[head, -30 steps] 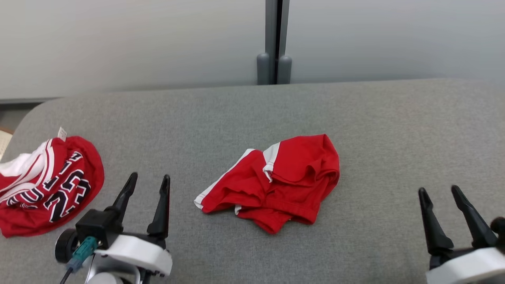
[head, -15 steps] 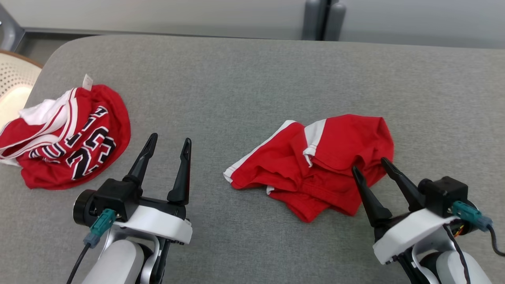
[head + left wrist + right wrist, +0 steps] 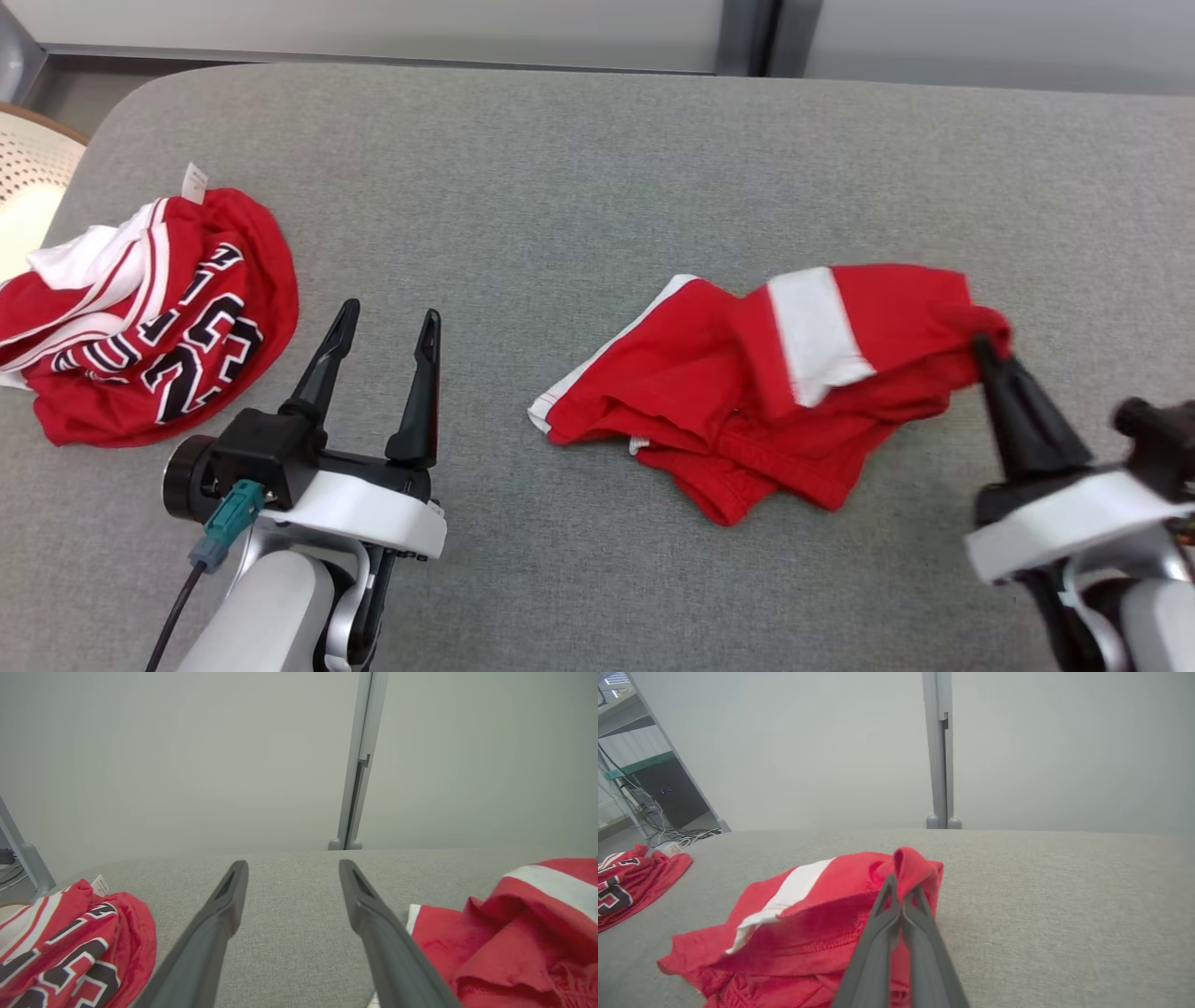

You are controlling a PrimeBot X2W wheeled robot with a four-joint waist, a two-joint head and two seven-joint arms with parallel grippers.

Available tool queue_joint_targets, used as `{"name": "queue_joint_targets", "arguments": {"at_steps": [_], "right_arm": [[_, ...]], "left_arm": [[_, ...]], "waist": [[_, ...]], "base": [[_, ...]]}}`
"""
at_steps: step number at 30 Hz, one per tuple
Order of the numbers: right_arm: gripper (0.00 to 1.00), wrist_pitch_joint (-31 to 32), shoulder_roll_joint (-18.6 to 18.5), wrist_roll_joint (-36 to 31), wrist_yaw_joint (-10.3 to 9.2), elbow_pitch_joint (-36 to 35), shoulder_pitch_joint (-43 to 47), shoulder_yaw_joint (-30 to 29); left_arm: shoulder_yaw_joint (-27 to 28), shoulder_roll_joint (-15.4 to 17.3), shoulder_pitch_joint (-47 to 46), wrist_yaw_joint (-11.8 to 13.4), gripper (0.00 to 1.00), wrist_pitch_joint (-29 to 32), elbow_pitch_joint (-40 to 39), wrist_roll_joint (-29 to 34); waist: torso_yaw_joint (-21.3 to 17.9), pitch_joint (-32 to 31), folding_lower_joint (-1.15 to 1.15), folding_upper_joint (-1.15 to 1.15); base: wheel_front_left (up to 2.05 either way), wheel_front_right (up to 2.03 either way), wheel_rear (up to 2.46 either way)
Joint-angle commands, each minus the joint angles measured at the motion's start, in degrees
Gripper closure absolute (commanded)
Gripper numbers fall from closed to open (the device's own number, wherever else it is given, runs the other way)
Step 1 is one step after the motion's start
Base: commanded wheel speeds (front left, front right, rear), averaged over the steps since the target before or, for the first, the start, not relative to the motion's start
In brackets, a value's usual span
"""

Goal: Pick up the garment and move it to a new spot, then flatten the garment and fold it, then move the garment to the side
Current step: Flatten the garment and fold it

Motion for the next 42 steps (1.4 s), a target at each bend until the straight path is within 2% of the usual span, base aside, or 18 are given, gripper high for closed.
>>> {"name": "queue_joint_targets", "arguments": {"at_steps": [1,7,10,11,12,13,19,26,34,42], "right_arm": [[1.00,-0.2,-0.5,0.0,-0.04,-0.8,1.9,-2.8],[1.00,1.0,0.7,0.1,-0.03,0.0,7.1,-14.5],[1.00,1.1,1.3,1.1,-0.03,3.2,8.5,-17.9],[0.96,1.0,1.9,1.5,-0.03,4.3,8.6,-18.4],[0.67,0.7,2.4,2.4,-0.02,5.3,8.5,-18.4],[0.00,0.9,2.2,2.1,-0.03,6.7,8.6,-18.5],[0.00,-4.2,1.8,2.8,-0.03,7.8,6.9,-18.0],[0.00,-8.0,-1.2,0.0,-0.03,-0.2,7.6,-14.8],[0.00,-4.8,-0.9,-2.8,-0.03,-8.3,11.0,-11.7],[0.00,-2.4,0.3,-2.8,-0.03,-11.2,13.6,-10.0]], "left_arm": [[0.3,0.3,-1.4,0.0,0.00,-0.4,0.1,0.4],[0.7,0.7,-2.0,0.1,0.00,-0.5,0.2,0.5],[1.0,1.0,-2.4,0.2,0.00,-0.6,0.2,0.5],[1.0,1.0,-2.4,0.2,0.00,-0.5,0.3,0.5],[1.1,1.1,-2.5,0.3,0.00,-0.5,0.3,0.5],[1.2,1.1,-2.5,0.4,0.00,-0.5,0.4,0.5],[1.8,0.8,-1.6,0.9,0.00,-0.7,0.5,0.2],[3.1,1.0,1.0,1.8,0.00,-0.9,0.3,0.1],[3.2,1.7,4.8,2.0,0.00,-0.9,0.4,-0.3],[2.7,2.6,7.4,2.8,0.00,-0.1,-1.0,-0.3]], "waist": [[-0.7,0.2,0.00,0.00],[-2.2,1.0,0.00,0.00],[-2.8,1.6,0.00,0.00],[-3.0,1.7,0.00,0.00],[-3.2,1.8,0.00,0.00],[-3.4,1.9,0.00,0.00],[-4.2,1.4,0.00,0.00],[-5.0,-1.1,0.00,0.00],[-5.9,-5.2,0.00,0.00],[-6.5,-6.7,0.00,0.00]], "base": [[0.00,0.00,0.00],[0.00,0.00,0.00],[0.00,0.00,0.00],[0.00,0.00,0.00],[0.00,0.00,0.00],[0.00,0.00,0.00],[0.00,0.00,0.00],[0.00,0.00,0.00],[0.00,0.00,0.00],[0.00,0.00,0.00]]}}
